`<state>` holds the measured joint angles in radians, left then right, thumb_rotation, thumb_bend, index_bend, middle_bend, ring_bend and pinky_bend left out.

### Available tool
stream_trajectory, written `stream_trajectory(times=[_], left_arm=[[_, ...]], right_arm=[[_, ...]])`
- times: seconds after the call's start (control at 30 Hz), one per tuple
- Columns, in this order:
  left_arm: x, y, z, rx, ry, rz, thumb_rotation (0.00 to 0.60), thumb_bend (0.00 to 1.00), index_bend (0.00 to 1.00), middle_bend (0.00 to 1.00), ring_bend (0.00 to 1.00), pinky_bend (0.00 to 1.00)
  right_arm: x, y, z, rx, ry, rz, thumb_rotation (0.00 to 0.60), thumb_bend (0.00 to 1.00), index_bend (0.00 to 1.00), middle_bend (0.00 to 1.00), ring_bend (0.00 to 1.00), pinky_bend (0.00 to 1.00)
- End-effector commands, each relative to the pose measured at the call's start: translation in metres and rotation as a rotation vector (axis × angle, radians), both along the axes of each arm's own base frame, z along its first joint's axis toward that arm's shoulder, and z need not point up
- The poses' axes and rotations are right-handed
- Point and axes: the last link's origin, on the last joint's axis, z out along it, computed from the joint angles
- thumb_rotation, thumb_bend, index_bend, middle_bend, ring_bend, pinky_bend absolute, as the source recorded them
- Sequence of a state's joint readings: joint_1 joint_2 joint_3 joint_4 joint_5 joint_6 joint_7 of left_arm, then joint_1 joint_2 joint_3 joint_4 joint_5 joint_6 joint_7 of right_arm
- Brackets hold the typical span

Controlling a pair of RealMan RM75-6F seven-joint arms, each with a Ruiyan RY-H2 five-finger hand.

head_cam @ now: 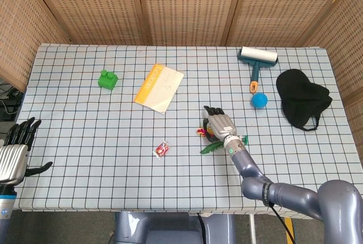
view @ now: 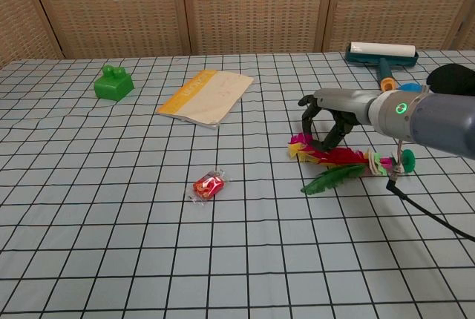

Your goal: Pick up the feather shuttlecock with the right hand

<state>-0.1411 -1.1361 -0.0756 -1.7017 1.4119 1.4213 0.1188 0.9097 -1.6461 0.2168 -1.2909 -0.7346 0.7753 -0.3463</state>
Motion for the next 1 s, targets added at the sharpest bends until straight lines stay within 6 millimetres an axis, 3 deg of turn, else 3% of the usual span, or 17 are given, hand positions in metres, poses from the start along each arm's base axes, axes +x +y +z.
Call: stream_trajectory(times=[0.03,0.47,0.6,0.8,1.0], left_arm=[[0.000,0.000,0.000,-0.002,-0.001,-0.001,0.600,0.00,0.00,0.00,0.00,0.00],[0.003,-0.002,-0.001,-0.011,-0.006,-0.015,0.600,0.00,0.00,0.00,0.00,0.00],[0.004,-0.004,0.001,-0.008,-0.014,-0.023,0.600,0.00,0.00,0.00,0.00,0.00],[0.005,-0.007,0.002,-0.006,-0.020,-0.029,0.600,0.00,0.00,0.00,0.00,0.00],[0.005,-0.008,0.003,-0.004,-0.026,-0.031,0.600,0.00,0.00,0.00,0.00,0.00]], right_arm=[[0.003,0.000,0.006,-0.020,-0.034,0.006,0.600,0.69,0.78,0.01,0.00,0.00],[0.038,0.001,0.052,-0.116,-0.247,0.072,0.600,0.69,0.80,0.06,0.00,0.00],[0.051,0.005,0.075,-0.180,-0.380,0.100,0.600,0.69,0.80,0.07,0.00,0.00],[0.038,0.009,0.073,-0.169,-0.396,0.076,0.600,0.69,0.80,0.07,0.00,0.00],[0.010,0.017,0.063,-0.145,-0.384,0.027,0.600,0.68,0.80,0.07,0.00,0.00]])
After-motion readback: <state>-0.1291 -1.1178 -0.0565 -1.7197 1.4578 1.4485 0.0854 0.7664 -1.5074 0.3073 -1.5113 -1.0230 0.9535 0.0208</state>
